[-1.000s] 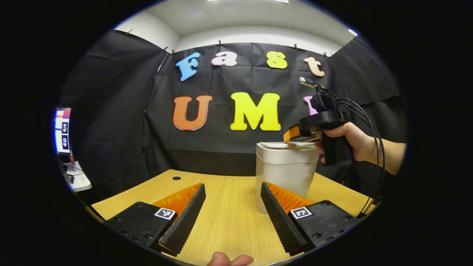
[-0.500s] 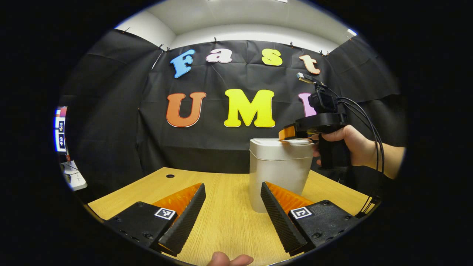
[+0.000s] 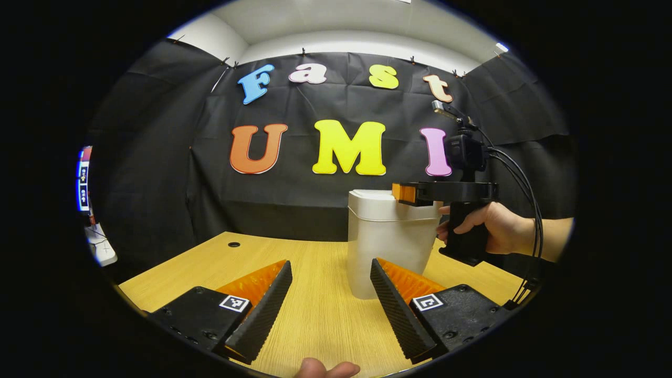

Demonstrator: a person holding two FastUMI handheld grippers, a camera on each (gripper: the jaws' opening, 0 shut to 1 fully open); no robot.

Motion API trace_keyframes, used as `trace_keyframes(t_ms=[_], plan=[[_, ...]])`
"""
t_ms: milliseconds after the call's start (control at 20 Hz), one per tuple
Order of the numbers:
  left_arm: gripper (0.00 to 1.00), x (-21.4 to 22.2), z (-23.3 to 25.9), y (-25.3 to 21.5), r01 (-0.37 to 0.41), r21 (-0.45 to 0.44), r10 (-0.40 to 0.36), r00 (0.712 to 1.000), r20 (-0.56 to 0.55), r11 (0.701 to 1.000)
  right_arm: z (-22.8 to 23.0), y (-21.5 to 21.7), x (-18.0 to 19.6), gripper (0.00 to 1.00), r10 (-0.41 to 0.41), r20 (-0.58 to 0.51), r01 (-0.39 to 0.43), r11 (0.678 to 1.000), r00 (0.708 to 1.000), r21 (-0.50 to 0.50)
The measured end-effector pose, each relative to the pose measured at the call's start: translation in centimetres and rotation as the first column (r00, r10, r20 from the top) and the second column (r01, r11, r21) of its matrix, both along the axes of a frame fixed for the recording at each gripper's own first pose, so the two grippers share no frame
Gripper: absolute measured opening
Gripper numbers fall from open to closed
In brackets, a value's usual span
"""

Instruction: Press the lid of the desktop garbage bin to open it, pick up the crumpled paper on the desktop and throw it into the bin, then pick up the pop can on the desktop and drop it into the bin, and finally close the garbage bin lid.

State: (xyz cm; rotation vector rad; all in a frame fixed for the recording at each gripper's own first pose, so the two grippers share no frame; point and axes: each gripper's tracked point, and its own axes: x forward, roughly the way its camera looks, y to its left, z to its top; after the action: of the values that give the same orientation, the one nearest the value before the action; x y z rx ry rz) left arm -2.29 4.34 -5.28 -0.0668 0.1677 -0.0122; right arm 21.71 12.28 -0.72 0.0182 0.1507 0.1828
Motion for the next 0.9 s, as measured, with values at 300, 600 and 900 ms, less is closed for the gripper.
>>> trace_keyframes(t_ms=[300, 600, 900], plan=[[0.97, -0.3, 0.2, -0.5, -0.002, 0.009, 0.002, 1.000, 0.012, 1.000, 0.3, -0.1, -0.4, 0.89, -0.023, 0.037, 0.023, 1.000, 0.999, -0.003], [0.97, -0.3, 0.6, -1.0, -0.012, 0.033, 0.011, 1.000, 0.018, 0.999, 0.8, 0.4, -2.3, 0.93, -0.008, 0.129, 0.006, 1.000, 0.992, 0.012], [0.96, 0.4, 2.4, -1.5, -0.040, 0.043, 0.036, 0.996, 0.079, 0.998, 1.3, -1.0, -3.7, 0.94, -0.006, 0.126, 0.004, 1.000, 0.992, 0.016]])
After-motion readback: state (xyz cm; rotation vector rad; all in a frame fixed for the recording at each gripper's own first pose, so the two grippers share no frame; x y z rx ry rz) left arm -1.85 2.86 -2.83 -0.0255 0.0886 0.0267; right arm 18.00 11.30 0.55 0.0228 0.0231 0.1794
